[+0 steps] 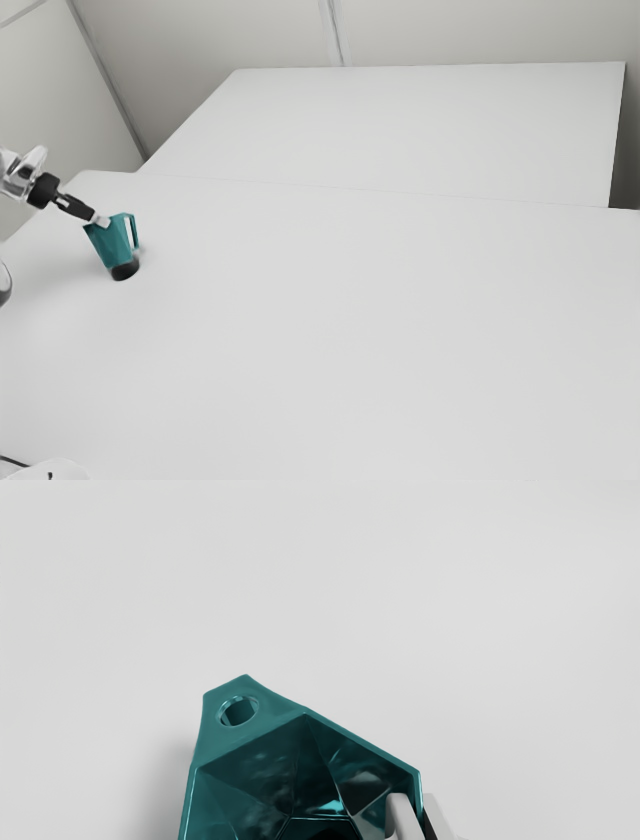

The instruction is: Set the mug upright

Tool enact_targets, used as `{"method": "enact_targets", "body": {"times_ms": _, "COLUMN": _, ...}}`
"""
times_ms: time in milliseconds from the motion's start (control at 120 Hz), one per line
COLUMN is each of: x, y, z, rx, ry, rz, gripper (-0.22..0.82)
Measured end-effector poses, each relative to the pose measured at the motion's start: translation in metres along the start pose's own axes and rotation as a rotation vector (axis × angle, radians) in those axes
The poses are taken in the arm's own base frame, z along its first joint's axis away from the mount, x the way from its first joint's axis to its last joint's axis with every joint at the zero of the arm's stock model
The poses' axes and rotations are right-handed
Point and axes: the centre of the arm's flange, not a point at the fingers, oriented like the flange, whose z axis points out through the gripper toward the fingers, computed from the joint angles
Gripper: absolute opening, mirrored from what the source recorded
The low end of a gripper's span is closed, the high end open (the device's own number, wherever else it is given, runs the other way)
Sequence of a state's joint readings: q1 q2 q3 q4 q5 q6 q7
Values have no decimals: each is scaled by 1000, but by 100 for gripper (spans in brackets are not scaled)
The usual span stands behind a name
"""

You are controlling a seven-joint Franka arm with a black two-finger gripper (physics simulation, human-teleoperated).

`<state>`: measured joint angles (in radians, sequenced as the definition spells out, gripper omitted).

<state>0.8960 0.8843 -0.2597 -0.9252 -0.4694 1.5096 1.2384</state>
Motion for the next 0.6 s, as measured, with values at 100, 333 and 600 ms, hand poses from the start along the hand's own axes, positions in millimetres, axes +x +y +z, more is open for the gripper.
{"method": "enact_targets", "body": {"times_ms": 100, "x": 18, "y": 17, "z": 4, "rx": 14, "ry": -22, "rz": 34, "gripper": -18}}
{"method": "enact_targets", "body": {"times_ms": 333, "x": 42, "y": 77, "z": 20, "rx": 133, "ry": -103, "rz": 69, "gripper": -18}}
{"method": "enact_targets", "body": {"times_ms": 600, "x": 66, "y": 139, "z": 58, "rx": 287, "ry": -103, "rz": 144, "gripper": -18}}
